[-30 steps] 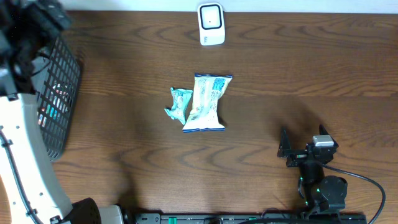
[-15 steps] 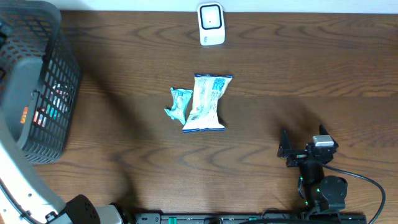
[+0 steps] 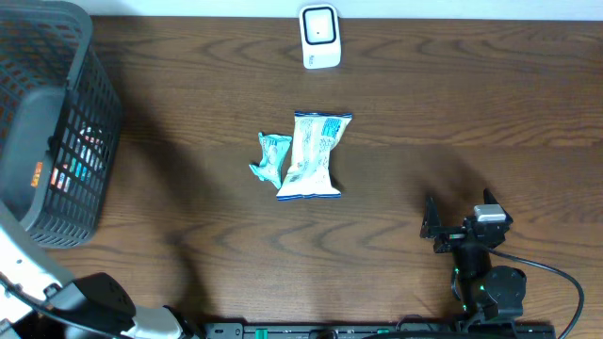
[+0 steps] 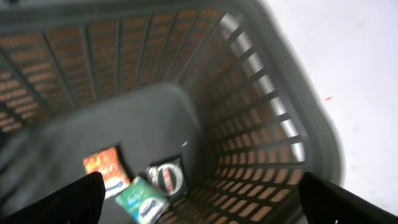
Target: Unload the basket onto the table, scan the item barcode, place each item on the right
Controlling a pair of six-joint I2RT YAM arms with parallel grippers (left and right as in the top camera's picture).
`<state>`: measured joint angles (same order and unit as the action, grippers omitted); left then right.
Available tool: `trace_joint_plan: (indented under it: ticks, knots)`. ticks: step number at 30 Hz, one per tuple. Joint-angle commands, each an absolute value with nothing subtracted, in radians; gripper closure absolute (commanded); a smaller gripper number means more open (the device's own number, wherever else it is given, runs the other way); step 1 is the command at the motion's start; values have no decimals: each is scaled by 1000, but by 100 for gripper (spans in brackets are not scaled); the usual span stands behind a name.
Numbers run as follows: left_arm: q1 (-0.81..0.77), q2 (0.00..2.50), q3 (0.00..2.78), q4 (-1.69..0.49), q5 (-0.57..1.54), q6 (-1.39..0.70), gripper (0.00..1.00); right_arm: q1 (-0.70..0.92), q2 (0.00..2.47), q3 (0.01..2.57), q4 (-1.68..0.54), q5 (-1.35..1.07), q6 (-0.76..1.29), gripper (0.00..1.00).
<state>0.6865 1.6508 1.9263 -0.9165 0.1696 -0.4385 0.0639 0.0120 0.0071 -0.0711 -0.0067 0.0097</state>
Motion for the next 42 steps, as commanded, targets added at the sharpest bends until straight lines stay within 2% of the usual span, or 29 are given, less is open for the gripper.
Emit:
trace_joint_plan:
  ticks: [1,6,9,12,15,20,28,42]
  knots:
    - [691,1692,1922,-934,163,-405,1,71,8,6,-76,-7,-1,1]
    - [691,1750,1921,-983,163,-237,0,71,8,6,-76,-7,-1,1]
    - [691,1791,1921,-1007,163,-226,0,71,8,6,-76,-7,-1,1]
    - [688,1831,1921,-1040,165,-243,0,71,8,6,-76,-7,-1,1]
    - [682,1871,1921,-1075,185,-249,7,71,8,6,-76,-7,-1,1]
    - [672,1940,1921,-1105,176,-248,8,71,8,6,-76,-7,-1,1]
    - [672,2052,1921,-1139,-50,-377,8,71,8,6,-76,-7,-1,1]
    - [672,2214,1919,-1116,-50,-451,8,71,8,6,-76,-7,-1,1]
